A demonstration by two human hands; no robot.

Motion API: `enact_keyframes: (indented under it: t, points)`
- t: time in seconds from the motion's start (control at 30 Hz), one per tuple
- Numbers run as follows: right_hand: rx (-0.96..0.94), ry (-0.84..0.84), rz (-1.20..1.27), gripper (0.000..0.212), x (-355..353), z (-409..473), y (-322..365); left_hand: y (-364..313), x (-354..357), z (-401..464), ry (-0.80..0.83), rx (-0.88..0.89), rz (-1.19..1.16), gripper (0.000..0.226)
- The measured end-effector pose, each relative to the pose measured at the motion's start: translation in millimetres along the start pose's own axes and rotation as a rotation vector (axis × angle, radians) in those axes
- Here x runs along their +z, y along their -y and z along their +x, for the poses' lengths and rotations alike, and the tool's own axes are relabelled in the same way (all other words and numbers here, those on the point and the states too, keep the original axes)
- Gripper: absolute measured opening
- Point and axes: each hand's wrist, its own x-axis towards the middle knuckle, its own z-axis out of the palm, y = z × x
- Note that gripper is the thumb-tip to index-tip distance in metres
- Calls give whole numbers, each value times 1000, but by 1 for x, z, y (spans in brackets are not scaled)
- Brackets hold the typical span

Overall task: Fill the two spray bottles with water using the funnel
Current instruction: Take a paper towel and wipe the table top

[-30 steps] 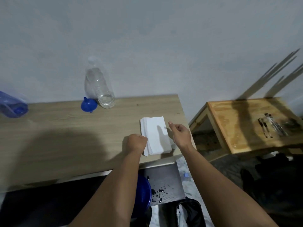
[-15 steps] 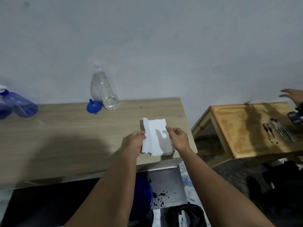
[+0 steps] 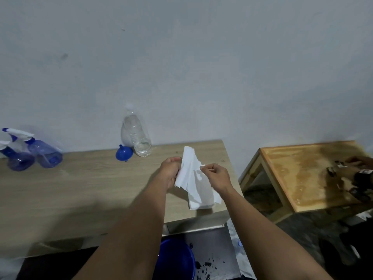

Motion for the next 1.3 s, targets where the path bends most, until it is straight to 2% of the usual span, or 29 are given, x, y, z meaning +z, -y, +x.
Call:
enact_keyframes:
  t: [0.17, 0.3, 0.33, 0.43, 0.57, 0.7, 0.87, 0.97, 1.07, 1.13, 1.17, 1.23, 1.3]
  points:
    - [55, 104, -52, 47, 12, -8, -2, 3, 9, 3, 66, -11, 45, 41]
    - [129, 125, 82, 14, 17, -12, -8, 10, 14, 3, 95, -21, 69, 38]
    - [136, 114, 70, 15, 17, -11, -11, 12, 15, 2, 97, -23, 67, 39]
    - [139, 30, -93, 32, 17, -4, -20, 13, 14, -1, 59, -10, 39, 34]
    - [126, -42, -332, 9, 14, 0, -25, 12, 7, 5, -39, 49, -42, 30]
    - [139, -35, -483, 9, 17, 1, -34, 9, -2, 13, -180, 143, -167, 23]
    - [146, -27, -552, 24, 19, 1, -43, 2, -11, 19, -206, 168, -201, 20]
    - [130, -23, -613, 43, 19, -3, -38, -1, -15, 16, -177, 177, -165, 24]
    - [56, -108, -715, 58, 21, -8, -29, -3, -17, 7, -122, 152, -165, 25]
    - [-38, -141, -568, 53, 25, -7, -19, -4, -19, 0, -61, 139, -168, 28]
    - [-43, -122, -403, 47, 28, -4, -12, -5, -22, -2, -35, 132, -168, 30]
    - [84, -9, 1, 39, 35, -5, 8, -8, -28, -8, 14, 122, -180, 35]
    - [248, 193, 305, 41, 45, -12, 31, -11, -38, -12, 48, 117, -198, 38]
